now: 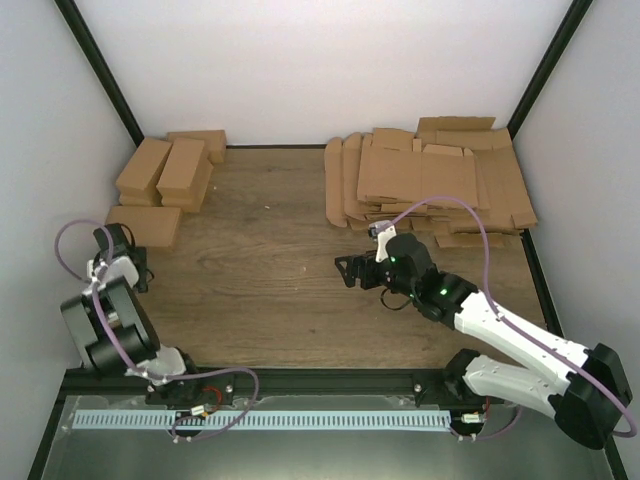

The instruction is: Fold the paper box

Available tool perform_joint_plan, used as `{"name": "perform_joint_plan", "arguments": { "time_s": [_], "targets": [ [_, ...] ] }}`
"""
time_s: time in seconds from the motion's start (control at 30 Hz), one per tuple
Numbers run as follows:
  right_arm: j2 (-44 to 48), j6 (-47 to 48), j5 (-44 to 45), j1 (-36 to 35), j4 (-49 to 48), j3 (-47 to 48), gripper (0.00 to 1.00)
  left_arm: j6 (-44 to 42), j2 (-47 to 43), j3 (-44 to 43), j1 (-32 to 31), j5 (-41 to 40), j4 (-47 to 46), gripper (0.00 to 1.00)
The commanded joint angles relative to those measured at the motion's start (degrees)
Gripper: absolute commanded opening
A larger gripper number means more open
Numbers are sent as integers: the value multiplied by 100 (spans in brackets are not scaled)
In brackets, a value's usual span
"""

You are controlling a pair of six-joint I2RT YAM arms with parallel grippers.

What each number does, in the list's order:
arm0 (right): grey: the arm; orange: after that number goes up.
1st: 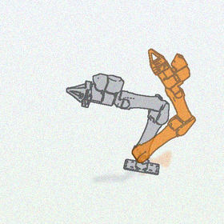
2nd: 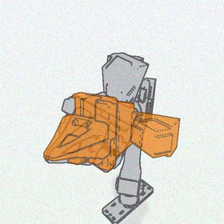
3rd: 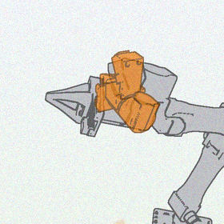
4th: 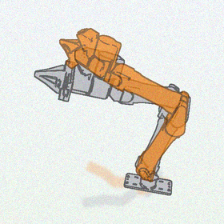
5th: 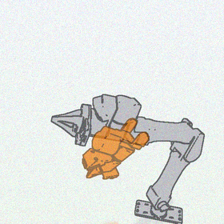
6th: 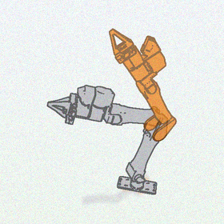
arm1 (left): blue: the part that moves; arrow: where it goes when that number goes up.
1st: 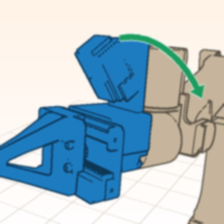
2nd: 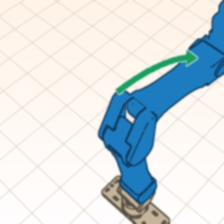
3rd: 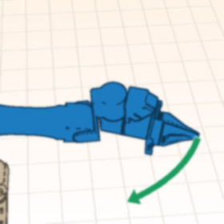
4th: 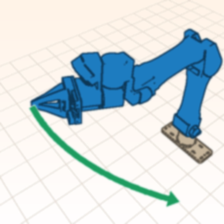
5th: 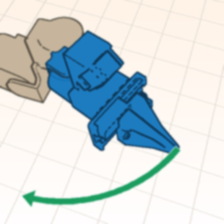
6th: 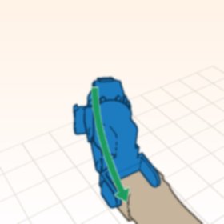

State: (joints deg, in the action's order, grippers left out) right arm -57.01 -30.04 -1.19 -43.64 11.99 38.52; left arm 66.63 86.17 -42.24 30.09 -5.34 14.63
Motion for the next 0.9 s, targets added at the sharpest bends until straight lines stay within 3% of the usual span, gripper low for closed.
{"name": "perform_joint_plan", "arguments": {
  "time_s": [0.0, 0.17, 0.3, 0.4, 0.5, 0.6, 0.7, 0.87],
  "targets": [
    [287, 537, 382, 31, -160, 317, 100, -554, -1113, 277, -284, -267, 662, 72],
    [777, 903, 1137, 31, -586, 29, 100, -1175, -2801, 882, -699, -60, 870, 83],
    [1492, 1936, 1108, 30, -1868, -1026, 100, -2448, -3931, 1380, -1031, 1046, 155, 96],
    [1840, 2317, 1022, 31, -2142, -1376, 100, -2907, -4533, 1699, -1367, 1914, -335, 100],
    [1717, 2058, 1460, 65, -1828, -1238, 100, -3195, -4719, 1895, -1857, 1967, -562, 100],
    [1170, 1663, 591, 502, -1407, -989, 100, -3364, -4743, 2214, -2204, 2117, -1074, 100],
    [709, 1218, 46, 1019, -1847, -1255, 100, -3570, -4730, 2564, -2716, 2153, -1695, 100],
    [648, 861, -1015, 2216, -2737, -1980, 100, -4401, -4290, 2514, -3603, 1437, -1884, 100]
  ]
}}
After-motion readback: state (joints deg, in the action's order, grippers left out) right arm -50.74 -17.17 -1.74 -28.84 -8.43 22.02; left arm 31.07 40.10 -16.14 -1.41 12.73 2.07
